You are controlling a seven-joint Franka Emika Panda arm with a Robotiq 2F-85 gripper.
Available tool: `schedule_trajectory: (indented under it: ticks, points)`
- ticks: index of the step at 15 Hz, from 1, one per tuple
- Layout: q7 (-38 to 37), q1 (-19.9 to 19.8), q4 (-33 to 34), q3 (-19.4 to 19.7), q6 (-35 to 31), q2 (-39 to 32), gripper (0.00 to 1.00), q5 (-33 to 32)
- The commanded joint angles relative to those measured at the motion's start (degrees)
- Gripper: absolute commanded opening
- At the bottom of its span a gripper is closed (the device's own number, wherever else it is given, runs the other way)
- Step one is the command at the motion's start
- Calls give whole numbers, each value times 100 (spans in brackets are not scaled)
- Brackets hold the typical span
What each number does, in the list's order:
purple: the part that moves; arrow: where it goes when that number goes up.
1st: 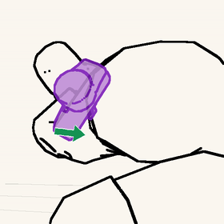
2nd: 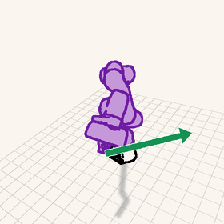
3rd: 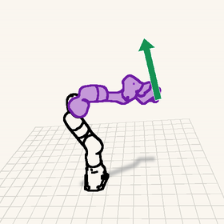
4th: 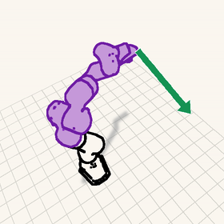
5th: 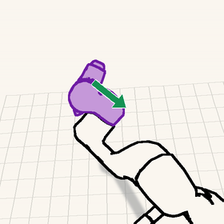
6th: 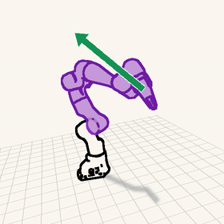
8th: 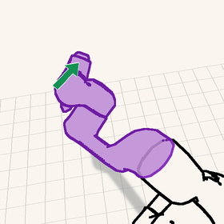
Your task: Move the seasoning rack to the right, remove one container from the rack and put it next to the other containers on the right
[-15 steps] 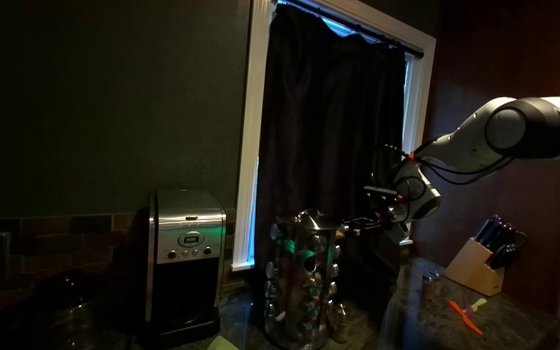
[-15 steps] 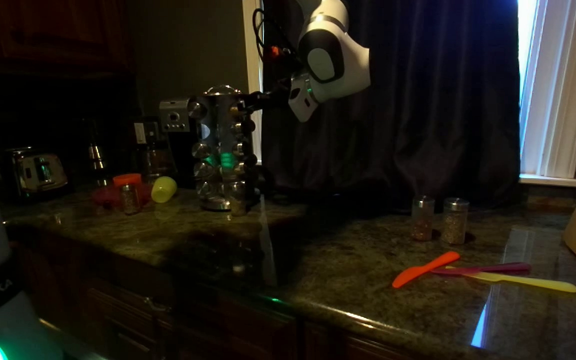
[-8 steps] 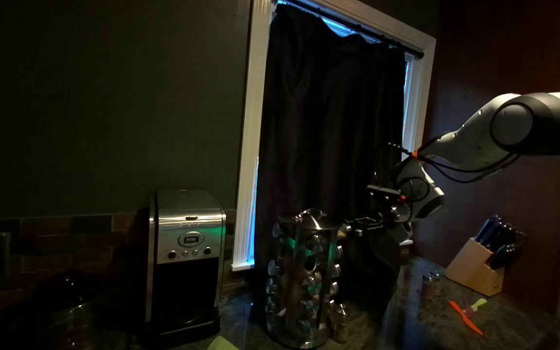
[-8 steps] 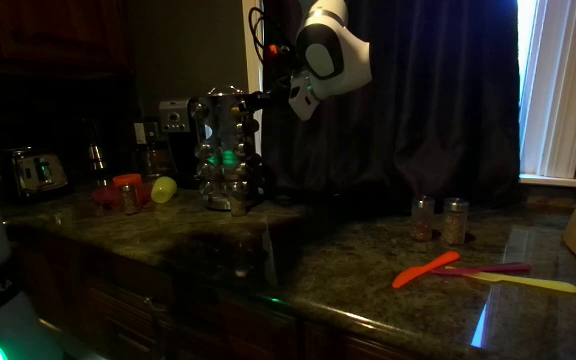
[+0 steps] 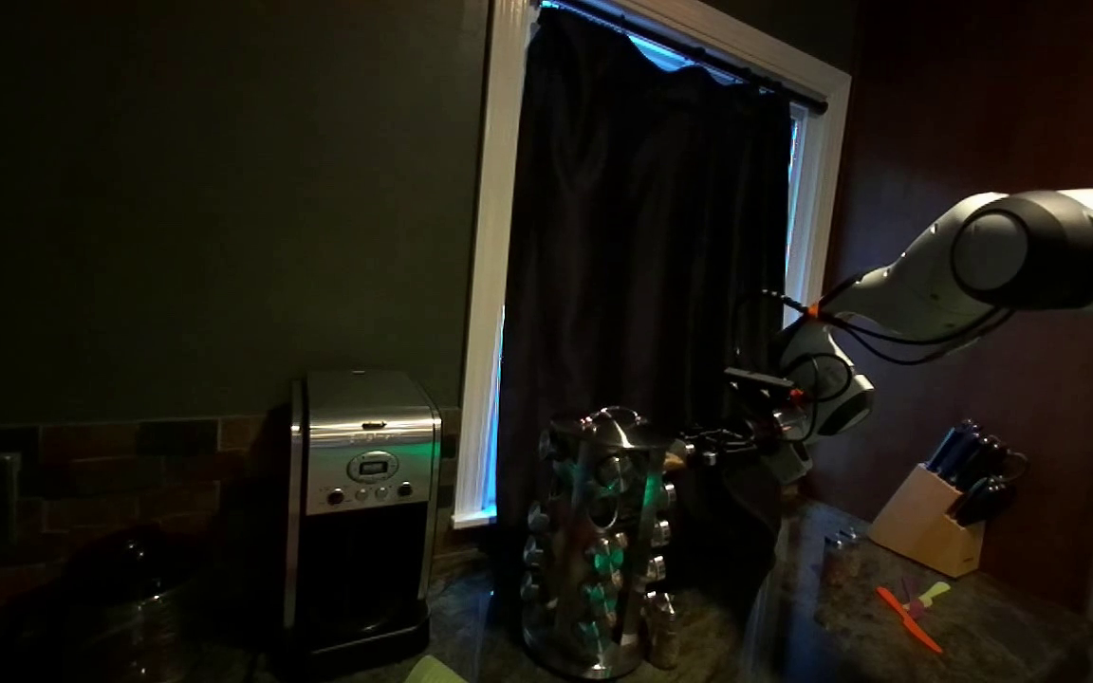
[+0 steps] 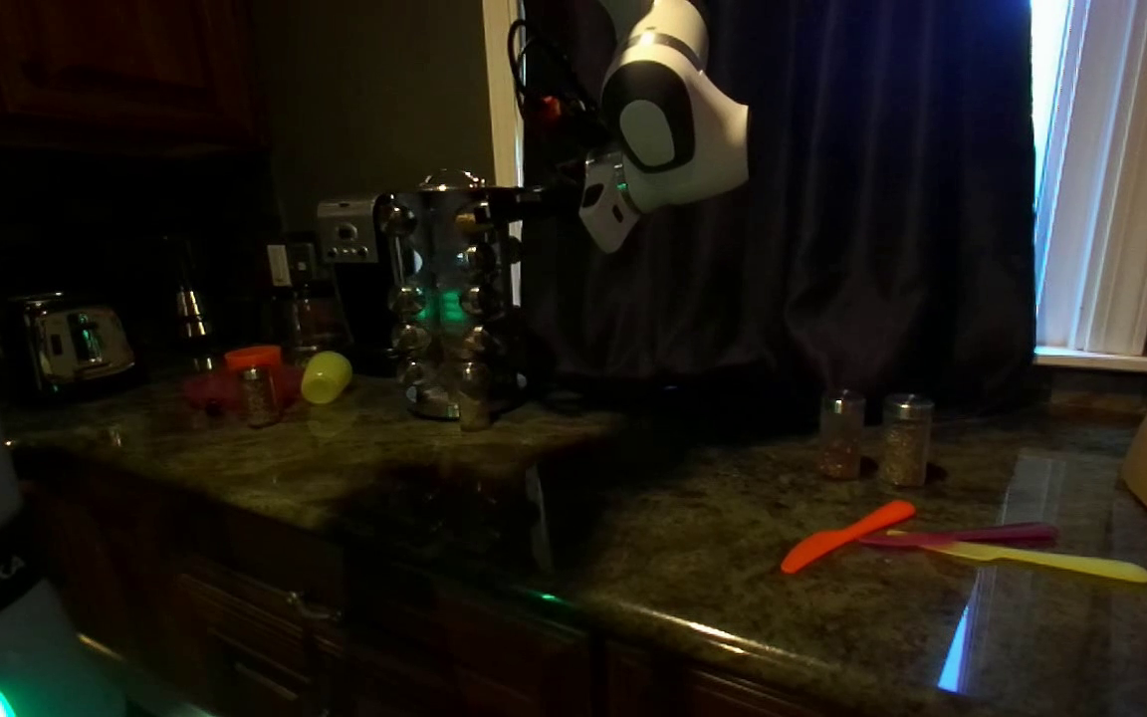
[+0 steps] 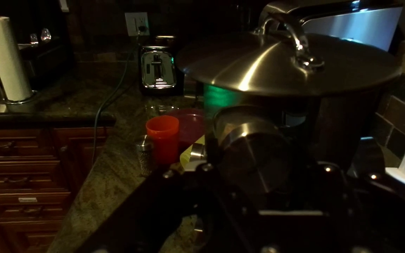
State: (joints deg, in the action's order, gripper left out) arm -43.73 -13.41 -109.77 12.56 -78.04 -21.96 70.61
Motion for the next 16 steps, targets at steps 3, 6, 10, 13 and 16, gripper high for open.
schedule_trajectory:
  ticks: [3,6,10,13,16]
  points:
    - [182,-97,-36,150,162,13,24,-144]
    - [135,-150,15,186,254,17,24,-104]
    - [-26,-189,123,240,353,143,24,-104]
    - [-312,-129,193,322,233,341,24,-356]
    - [-779,-56,308,391,77,621,24,-781]
